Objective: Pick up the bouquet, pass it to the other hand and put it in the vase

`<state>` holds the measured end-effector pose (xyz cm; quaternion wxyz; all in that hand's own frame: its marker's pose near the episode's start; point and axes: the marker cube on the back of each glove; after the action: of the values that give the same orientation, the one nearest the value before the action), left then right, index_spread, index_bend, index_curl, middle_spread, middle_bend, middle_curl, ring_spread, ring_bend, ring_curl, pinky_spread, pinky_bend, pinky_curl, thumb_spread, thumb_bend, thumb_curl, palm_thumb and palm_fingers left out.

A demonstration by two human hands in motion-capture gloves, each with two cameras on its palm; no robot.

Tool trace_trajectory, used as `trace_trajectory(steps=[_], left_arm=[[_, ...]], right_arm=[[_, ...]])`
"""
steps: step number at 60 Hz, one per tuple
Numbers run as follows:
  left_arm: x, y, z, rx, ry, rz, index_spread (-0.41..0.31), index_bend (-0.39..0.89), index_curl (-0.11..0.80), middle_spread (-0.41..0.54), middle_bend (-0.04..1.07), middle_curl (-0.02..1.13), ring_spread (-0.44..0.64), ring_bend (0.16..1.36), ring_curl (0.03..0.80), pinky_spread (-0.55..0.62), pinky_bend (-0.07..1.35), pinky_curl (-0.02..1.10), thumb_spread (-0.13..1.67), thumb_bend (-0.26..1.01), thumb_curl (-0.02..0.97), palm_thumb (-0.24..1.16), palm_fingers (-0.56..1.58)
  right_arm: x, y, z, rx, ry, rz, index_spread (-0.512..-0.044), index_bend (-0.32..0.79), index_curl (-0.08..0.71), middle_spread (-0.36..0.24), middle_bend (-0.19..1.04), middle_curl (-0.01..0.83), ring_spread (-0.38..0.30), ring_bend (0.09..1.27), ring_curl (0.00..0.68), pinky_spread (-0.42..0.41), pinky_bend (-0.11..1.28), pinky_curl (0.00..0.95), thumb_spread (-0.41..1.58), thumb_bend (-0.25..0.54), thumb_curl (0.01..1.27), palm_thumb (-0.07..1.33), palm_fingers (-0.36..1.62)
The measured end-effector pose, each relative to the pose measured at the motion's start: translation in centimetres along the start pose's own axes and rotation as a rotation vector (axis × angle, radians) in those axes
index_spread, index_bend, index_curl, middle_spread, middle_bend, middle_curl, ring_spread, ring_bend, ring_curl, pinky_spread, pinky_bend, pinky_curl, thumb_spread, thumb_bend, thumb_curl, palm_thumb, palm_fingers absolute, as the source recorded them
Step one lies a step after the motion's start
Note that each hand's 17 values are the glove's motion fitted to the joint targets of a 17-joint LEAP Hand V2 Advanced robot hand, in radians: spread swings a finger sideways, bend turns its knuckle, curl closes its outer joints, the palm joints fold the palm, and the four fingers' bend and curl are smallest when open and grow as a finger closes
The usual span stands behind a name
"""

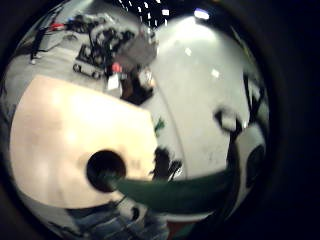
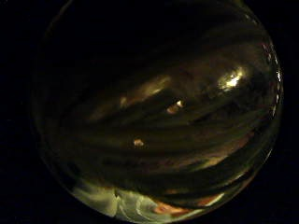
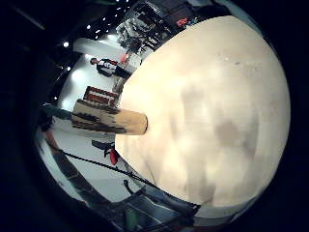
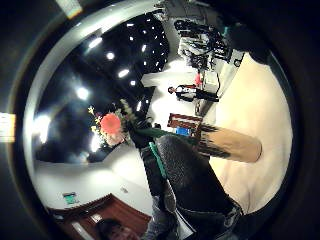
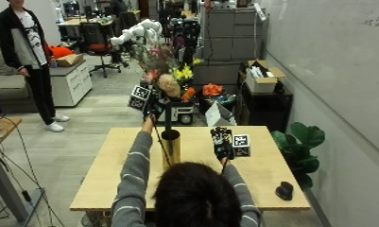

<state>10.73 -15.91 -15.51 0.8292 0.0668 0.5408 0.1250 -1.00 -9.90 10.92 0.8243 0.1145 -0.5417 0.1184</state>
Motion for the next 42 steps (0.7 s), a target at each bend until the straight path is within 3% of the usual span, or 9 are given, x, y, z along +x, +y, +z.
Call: trace_trajectory(steps=[3,4,6,7,14,26,36,40,42], left_arm=[[-1.8,2.3,0.3,-0.303,-0.056,-0.028,-0.301,0.21,0.61,-0.335,0.77,0.58,-0.36,0.79,0.455,-0.37,0.65,0.46,0.99,-0.1,0.463,0.52,0.98],[-2.6,3.0,0.1,-0.357,-0.084,-0.049,-0.204,0.11,0.579,-0.276,0.72,0.56,-0.24,0.69,0.426,-0.22,0.45,0.41,0.96,-0.12,0.442,0.46,0.33],[-4.4,3.9,-0.4,-0.393,-0.147,-0.082,-0.092,0.04,0.574,-0.112,0.6,0.62,-0.08,0.73,0.544,-0.03,0.57,0.54,0.93,-0.11,0.422,0.4,-0.21],[-5.3,4.3,-0.7,-0.389,-0.18,-0.107,-0.05,0.02,0.54,-0.04,0.52,0.59,-0.01,0.72,0.513,0.02,0.57,0.52,0.91,-0.1,0.417,0.38,-0.3],[-9.4,8.3,-3.7,-0.331,-0.237,-0.361,0.12,-0.01,0.361,0.246,0.25,0.36,0.27,0.62,0.323,0.3,0.46,0.35,0.86,-0.05,0.391,0.33,-0.27],[-12.9,12.6,-8.5,-0.196,-0.233,-0.473,0.214,0.02,0.2,0.427,0.18,0.3,0.46,0.57,0.278,0.46,0.42,0.31,0.82,-0.04,0.371,0.33,-0.23],[-15.2,12.7,-12.4,0.009,-0.346,-0.186,0.209,0.05,0.132,0.459,0.18,0.29,0.5,0.55,0.265,0.5,0.4,0.3,0.8,-0.04,0.358,0.32,-0.21],[-14.5,12.7,-12.7,0.004,-0.216,0.031,0.188,0.05,0.113,0.438,0.19,0.29,0.5,0.54,0.263,0.5,0.38,0.3,0.79,-0.05,0.352,0.3,-0.18],[-15.1,12.7,-13.0,0.041,-0.198,-0.006,0.177,0.06,0.108,0.426,0.19,0.29,0.5,0.54,0.262,0.5,0.37,0.3,0.79,-0.05,0.35,0.28,-0.17]], right_arm=[[-1.4,0.6,0.1,-0.034,-0.102,-0.114,-0.36,0.17,0.357,-0.102,0.28,0.387,-0.051,0.23,0.315,0.203,0.15,0.221,1.1,-0.023,0.29,0.3,0.48],[-1.7,0.7,0.1,-0.037,-0.119,-0.131,-0.359,0.17,0.358,-0.102,0.28,0.388,-0.051,0.23,0.315,0.203,0.15,0.221,1.1,-0.023,0.29,0.3,0.48],[-1.5,0.8,0.0,-0.033,-0.104,-0.106,-0.357,0.18,0.359,-0.102,0.28,0.387,-0.051,0.23,0.316,0.201,0.15,0.221,1.1,-0.019,0.29,0.31,0.48],[-1.4,0.8,0.0,-0.032,-0.092,-0.089,-0.357,0.18,0.359,-0.102,0.28,0.387,-0.051,0.23,0.316,0.201,0.15,0.221,1.1,-0.02,0.29,0.31,0.48],[-2.5,1.7,-0.3,-0.054,-0.144,-0.126,-0.355,0.18,0.358,-0.102,0.28,0.386,-0.052,0.22,0.317,0.199,0.15,0.22,1.11,-0.021,0.29,0.32,0.48],[0.2,0.9,-1.0,0.026,0.095,0.127,-0.353,0.18,0.358,-0.102,0.27,0.386,-0.052,0.22,0.318,0.197,0.15,0.217,1.11,-0.022,0.29,0.32,0.49],[-1.2,0.6,-1.4,0.058,0.038,-0.224,-0.355,0.18,0.36,-0.102,0.27,0.386,-0.053,0.21,0.318,0.196,0.15,0.219,1.11,-0.022,0.29,0.32,0.49],[-0.7,0.7,-1.3,0.059,0.065,-0.197,-0.355,0.18,0.361,-0.102,0.27,0.387,-0.053,0.21,0.319,0.196,0.15,0.219,1.11,-0.022,0.29,0.32,0.49],[-0.7,1.4,-0.9,0.018,0.032,-0.081,-0.355,0.18,0.361,-0.102,0.27,0.387,-0.053,0.21,0.319,0.196,0.15,0.219,1.11,-0.022,0.29,0.32,0.49]])
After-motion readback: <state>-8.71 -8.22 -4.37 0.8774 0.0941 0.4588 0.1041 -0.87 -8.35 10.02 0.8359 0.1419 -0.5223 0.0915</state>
